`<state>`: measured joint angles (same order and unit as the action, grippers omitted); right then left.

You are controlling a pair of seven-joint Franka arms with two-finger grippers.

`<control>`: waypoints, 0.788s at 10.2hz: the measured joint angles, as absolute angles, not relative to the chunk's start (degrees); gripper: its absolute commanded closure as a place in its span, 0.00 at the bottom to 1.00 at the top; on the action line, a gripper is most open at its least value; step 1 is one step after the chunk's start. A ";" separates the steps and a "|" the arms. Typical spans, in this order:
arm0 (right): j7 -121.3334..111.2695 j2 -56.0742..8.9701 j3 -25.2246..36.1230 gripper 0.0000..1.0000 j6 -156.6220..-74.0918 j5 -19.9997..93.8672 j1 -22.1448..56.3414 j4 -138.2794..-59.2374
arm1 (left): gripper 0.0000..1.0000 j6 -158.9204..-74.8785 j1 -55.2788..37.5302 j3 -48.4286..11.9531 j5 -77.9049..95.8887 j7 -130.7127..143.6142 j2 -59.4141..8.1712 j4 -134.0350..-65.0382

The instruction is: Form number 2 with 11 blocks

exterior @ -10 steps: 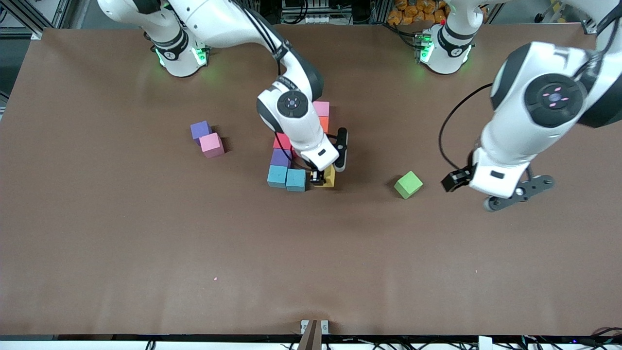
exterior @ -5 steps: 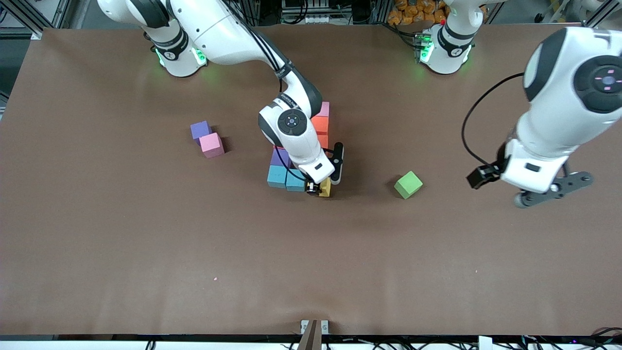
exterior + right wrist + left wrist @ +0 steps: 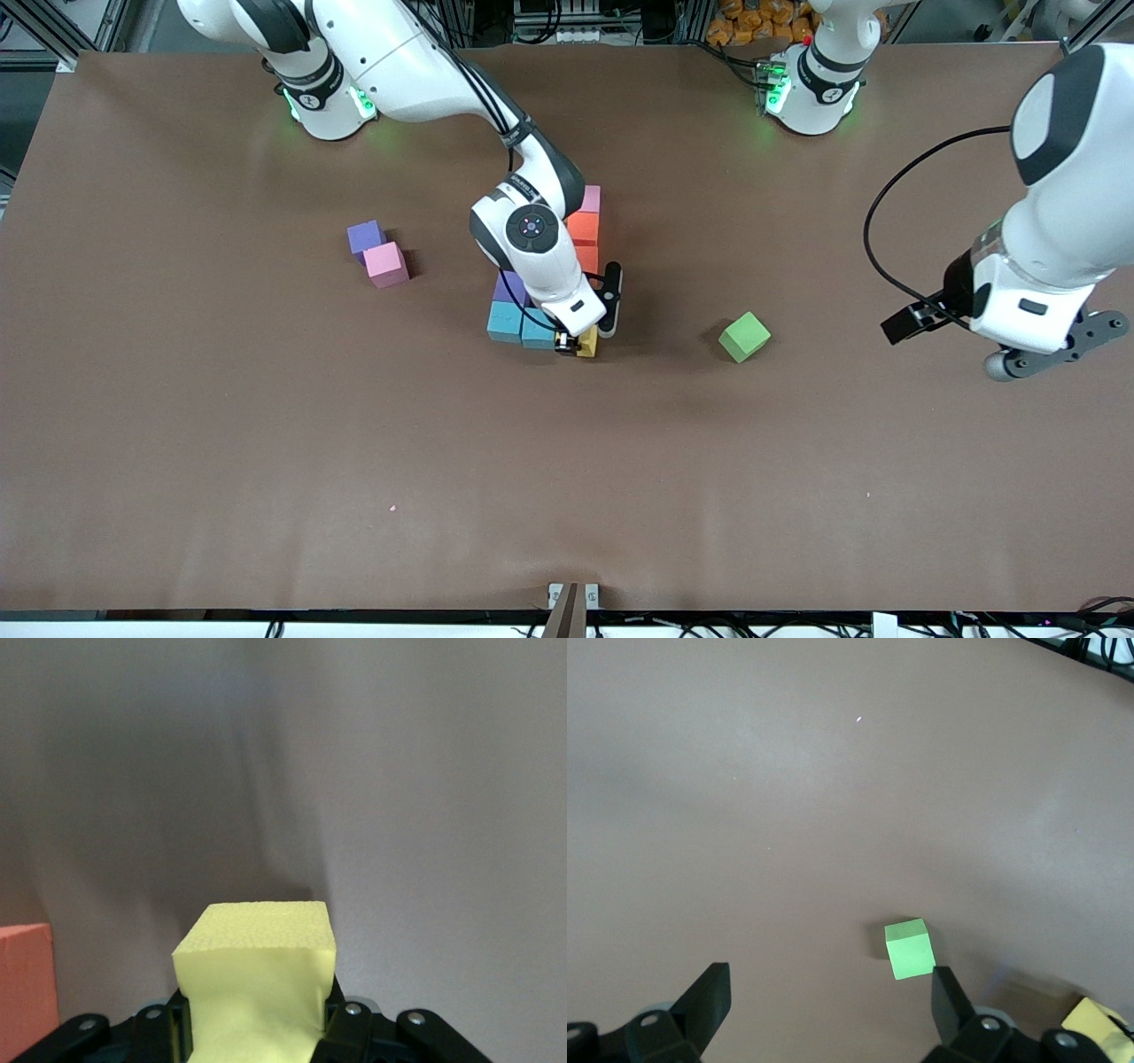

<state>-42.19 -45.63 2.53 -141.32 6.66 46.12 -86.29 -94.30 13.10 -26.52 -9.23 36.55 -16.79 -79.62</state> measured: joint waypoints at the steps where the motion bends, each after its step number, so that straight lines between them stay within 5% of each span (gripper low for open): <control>1: -42.19 -45.59 2.53 0.66 -141.42 6.67 46.11 -86.40 | 0.00 -93.92 13.87 -26.53 -8.64 36.11 -16.66 -79.62; 8: -41.70 -45.31 2.53 0.65 -141.13 6.71 46.14 -86.88 | 0.00 -92.24 14.65 -26.51 -8.03 34.07 -16.65 -79.68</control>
<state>-41.70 -45.31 2.53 -141.13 6.71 46.14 -86.88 -92.24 14.65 -26.51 -8.03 34.07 -16.65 -79.68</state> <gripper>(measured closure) 0.471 0.000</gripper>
